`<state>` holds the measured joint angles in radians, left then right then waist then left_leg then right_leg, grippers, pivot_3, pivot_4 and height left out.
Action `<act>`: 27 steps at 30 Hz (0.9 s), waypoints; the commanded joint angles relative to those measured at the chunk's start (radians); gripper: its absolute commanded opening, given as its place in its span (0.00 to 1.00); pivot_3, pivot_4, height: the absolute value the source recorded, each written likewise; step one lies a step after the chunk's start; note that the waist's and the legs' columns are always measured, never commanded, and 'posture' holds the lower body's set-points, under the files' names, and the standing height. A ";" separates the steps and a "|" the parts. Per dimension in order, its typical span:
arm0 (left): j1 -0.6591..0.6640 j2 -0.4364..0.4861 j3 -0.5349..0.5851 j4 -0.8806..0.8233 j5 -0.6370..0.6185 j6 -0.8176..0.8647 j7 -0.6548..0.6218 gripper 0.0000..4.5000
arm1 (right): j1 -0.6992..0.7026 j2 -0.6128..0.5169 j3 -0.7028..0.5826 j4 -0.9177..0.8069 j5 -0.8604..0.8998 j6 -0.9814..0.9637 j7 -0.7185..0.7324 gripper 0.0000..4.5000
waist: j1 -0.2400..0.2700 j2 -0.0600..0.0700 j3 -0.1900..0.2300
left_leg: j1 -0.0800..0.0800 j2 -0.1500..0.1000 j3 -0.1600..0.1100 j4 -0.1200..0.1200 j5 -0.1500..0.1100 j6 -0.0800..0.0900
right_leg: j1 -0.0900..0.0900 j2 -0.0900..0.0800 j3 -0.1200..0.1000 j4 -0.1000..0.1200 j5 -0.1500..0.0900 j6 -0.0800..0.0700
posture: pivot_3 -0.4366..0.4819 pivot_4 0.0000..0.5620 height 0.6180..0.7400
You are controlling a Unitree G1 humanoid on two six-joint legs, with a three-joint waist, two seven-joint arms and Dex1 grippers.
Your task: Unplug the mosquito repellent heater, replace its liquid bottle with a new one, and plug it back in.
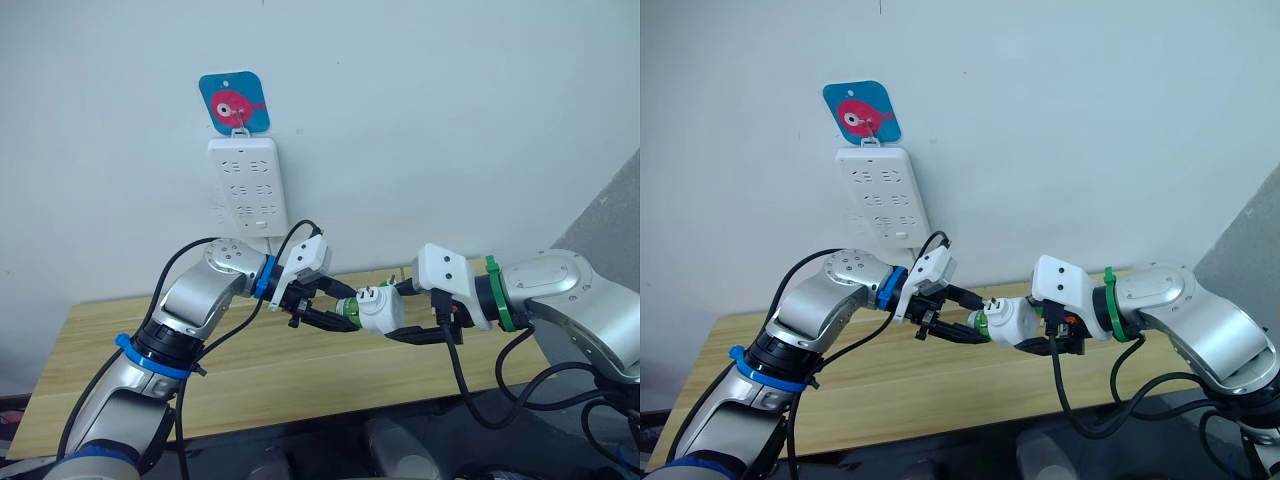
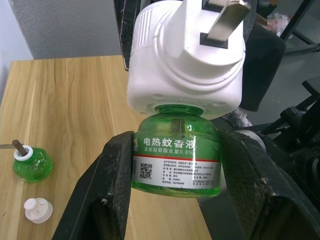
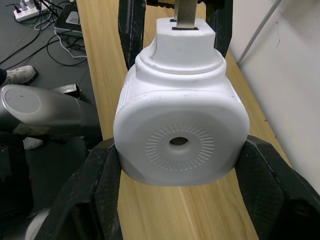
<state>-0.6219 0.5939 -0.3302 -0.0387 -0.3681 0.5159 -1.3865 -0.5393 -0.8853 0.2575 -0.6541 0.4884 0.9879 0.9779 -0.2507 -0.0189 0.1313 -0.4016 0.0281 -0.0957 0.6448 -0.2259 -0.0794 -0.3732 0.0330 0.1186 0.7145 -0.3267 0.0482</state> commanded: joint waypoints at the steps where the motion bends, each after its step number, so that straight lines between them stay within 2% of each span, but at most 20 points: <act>1: -0.006 -0.002 0.011 0.000 0.000 -0.013 0.001 0.50 | -0.025 -0.001 -0.048 -0.037 0.036 -0.013 0.005 0.87 | 0.000 0.000 0.000 | 0.000 0.000 0.000 0.000 0.000 0.000 | 0.000 0.000 0.000 0.000 0.000 0.000 | 0.19 0.08 0.87; 3: 0.000 -0.006 0.022 0.008 -0.015 -0.002 0.001 0.50 | -0.017 -0.010 -0.063 -0.031 0.038 -0.016 0.003 1.00 | 0.000 0.000 0.000 | 0.000 0.000 0.000 0.000 0.000 0.000 | 0.000 0.000 0.000 0.000 0.000 0.000 | 0.19 0.08 0.87; 7: 0.021 -0.010 0.062 0.017 -0.066 0.054 0.010 0.50 | 0.008 -0.029 -0.141 0.011 0.046 -0.035 -0.006 1.00 | 0.000 0.000 0.000 | 0.000 0.000 0.000 0.000 0.000 0.000 | 0.000 0.000 0.000 0.000 0.000 0.000 | 0.19 0.08 0.87; 11: 0.054 -0.015 0.139 0.018 -0.150 0.153 0.047 0.50 | 0.112 -0.057 -0.300 0.045 0.090 -0.079 0.017 1.00 | 0.001 0.000 0.000 | 0.000 0.000 0.000 0.000 0.000 0.000 | 0.000 0.000 -0.001 0.000 0.000 0.000 | 0.19 0.08 0.87; 15: 0.073 -0.045 0.244 0.015 -0.275 0.295 0.114 0.50 | 0.236 0.044 -0.477 0.023 0.185 -0.067 -0.069 1.00 | 0.001 -0.001 0.000 | -0.001 0.000 -0.001 0.000 0.000 0.000 | 0.000 0.000 -0.001 0.000 0.000 0.000 | 0.19 0.08 0.87; 18: 0.079 -0.084 0.322 0.008 -0.379 0.404 0.177 0.50 | 0.279 0.150 -0.573 0.016 0.357 0.025 -0.157 1.00 | 0.000 0.000 -0.001 | 0.000 0.000 -0.001 0.001 0.000 0.000 | 0.001 0.000 -0.001 0.001 0.000 0.000 | 0.19 0.08 0.87; 22: 0.065 -0.130 0.419 0.001 -0.518 0.542 0.268 0.50 | 0.281 0.272 -0.643 0.060 0.594 0.129 -0.333 1.00 | -0.001 0.000 -0.002 | 0.000 0.000 -0.001 0.001 0.000 0.000 | 0.001 0.000 0.000 0.001 0.000 0.000 | 0.18 0.08 0.87; 27: 0.054 -0.171 0.496 -0.020 -0.654 0.660 0.372 0.50 | 0.238 0.395 -0.627 0.134 0.829 0.144 -0.571 1.00 | -0.003 0.002 -0.004 | 0.000 0.000 -0.001 0.001 0.000 0.000 | 0.001 0.000 0.000 0.001 0.000 0.000 | 0.19 0.07 0.87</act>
<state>-0.5439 0.4308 0.1225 -0.0159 -0.9529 1.1432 -1.0434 -0.2736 -0.5081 -0.3619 -0.5304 1.2236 1.1394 0.4834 -0.2533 -0.0171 0.1276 -0.4018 0.0281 -0.0963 0.6453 -0.2259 -0.0794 -0.3724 0.0335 0.1183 0.7154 -0.3267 0.0483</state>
